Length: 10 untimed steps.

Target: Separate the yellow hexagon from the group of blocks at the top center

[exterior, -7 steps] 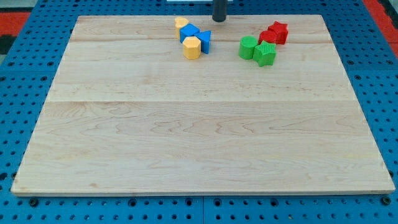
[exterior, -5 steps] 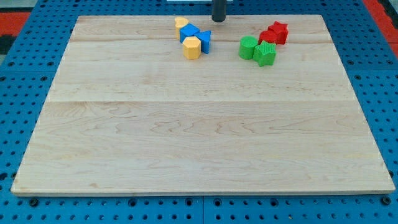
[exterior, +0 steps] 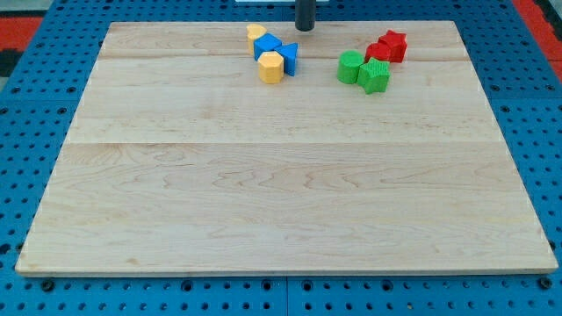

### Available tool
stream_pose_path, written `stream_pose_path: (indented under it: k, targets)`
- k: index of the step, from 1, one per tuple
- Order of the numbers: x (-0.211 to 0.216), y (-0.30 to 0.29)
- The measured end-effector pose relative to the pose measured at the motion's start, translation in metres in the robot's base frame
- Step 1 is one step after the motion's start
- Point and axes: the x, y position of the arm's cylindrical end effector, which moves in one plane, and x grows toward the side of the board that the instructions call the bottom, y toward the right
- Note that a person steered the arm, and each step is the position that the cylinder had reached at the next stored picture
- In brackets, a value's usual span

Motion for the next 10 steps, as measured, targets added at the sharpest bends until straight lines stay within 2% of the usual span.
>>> stream_pose_path:
  k: [4,5,7,10]
  targets:
    - [-0.001,0.029]
    - [0.011,0.05]
    - [0.086,0.032]
    - [0.097,0.006]
